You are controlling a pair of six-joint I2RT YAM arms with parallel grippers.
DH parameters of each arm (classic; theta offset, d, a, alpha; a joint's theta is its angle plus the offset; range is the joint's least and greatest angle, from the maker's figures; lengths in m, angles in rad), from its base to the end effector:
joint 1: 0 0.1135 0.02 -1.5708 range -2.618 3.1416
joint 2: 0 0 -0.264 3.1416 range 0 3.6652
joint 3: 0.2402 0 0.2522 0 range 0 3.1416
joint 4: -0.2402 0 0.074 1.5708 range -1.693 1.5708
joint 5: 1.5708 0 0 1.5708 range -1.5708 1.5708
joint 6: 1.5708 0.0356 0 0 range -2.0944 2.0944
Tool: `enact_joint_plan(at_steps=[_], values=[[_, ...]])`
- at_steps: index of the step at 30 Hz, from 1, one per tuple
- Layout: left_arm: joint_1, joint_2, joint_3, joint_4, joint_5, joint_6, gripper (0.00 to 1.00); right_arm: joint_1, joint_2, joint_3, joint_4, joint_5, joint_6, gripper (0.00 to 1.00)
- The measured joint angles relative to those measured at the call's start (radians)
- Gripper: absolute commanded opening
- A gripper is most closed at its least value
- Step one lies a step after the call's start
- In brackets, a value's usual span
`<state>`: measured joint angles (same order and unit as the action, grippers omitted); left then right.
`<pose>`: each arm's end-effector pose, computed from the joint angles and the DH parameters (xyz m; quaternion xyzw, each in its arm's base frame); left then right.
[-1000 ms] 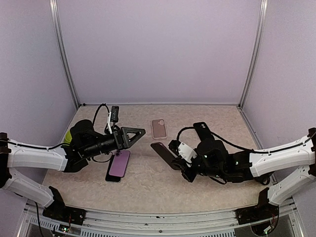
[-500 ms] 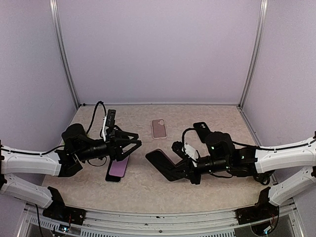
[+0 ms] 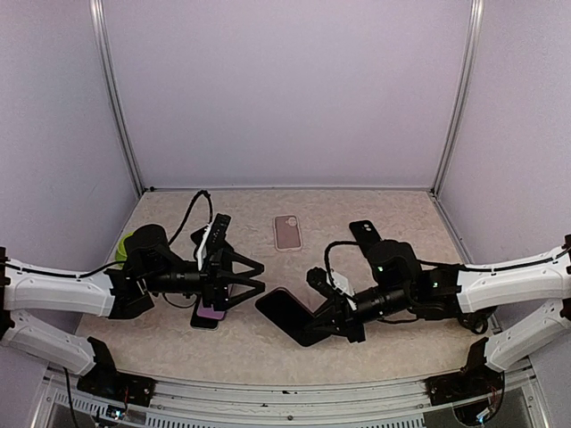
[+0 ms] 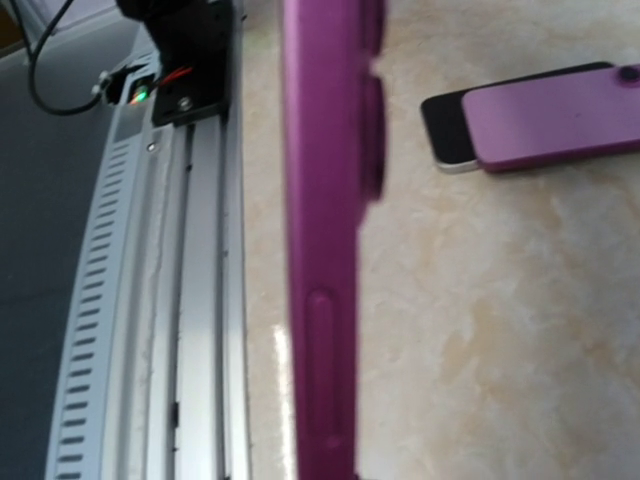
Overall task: Put the phone into the phone case
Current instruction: Pass from the right arm to the left
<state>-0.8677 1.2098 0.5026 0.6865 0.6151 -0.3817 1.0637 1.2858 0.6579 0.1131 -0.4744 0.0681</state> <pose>0.1492 -0.2078 0.2448 0.3694 0.6099 -0.5655 0.4145 0.1175 0.2450 0.2195 -0.5049 0.6812 0.4339 0.3045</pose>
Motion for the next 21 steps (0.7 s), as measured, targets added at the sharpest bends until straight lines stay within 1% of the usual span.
enact_joint_plan(at_steps=[7,14,21], values=[[-0.027,0.035,0.029,-0.067,0.042,0.043,0.65,0.0,0.015,0.0,-0.005,-0.051,-0.006,0.0],[-0.07,0.069,0.066,-0.156,0.06,0.09,0.47,0.0,0.026,0.0,-0.018,-0.077,-0.019,0.0],[-0.122,0.086,0.101,-0.255,0.049,0.143,0.4,0.0,0.031,0.002,-0.034,-0.085,-0.026,0.0]])
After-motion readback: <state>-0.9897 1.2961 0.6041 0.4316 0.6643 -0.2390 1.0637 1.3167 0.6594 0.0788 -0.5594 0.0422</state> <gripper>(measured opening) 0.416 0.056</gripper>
